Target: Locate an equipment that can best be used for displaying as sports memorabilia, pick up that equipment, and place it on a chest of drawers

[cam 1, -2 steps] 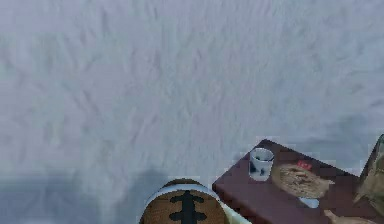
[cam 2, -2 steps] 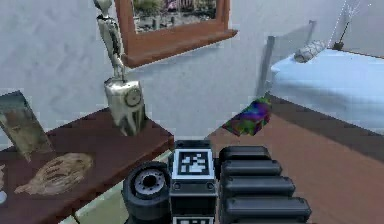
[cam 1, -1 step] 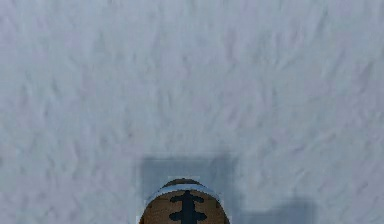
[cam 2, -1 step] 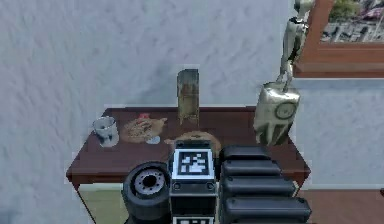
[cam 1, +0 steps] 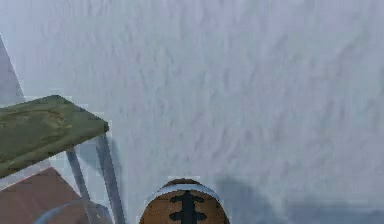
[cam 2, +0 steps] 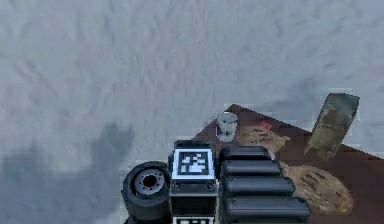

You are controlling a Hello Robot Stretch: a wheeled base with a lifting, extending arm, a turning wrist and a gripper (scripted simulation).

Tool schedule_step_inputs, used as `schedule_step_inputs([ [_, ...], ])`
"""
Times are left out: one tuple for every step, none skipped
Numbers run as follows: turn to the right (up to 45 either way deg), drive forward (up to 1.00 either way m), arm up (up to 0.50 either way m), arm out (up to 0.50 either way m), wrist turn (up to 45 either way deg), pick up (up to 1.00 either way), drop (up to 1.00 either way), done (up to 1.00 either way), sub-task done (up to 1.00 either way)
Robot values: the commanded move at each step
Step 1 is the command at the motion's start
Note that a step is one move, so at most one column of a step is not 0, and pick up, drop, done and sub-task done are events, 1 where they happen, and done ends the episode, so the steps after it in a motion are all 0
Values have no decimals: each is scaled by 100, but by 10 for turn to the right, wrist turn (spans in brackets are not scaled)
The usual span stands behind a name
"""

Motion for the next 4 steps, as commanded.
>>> schedule_step_inputs([
  [450, 0, 0, 0, 0, 0, 0, 0, 0],
  [240, 0, 0, 0, 0, 0, 0, 0, 0],
  [0, 0, 0, 46, 0, 0, 0, 0, 0],
  [0, 0, 0, 0, 390, 0, 0, 0, 0],
])
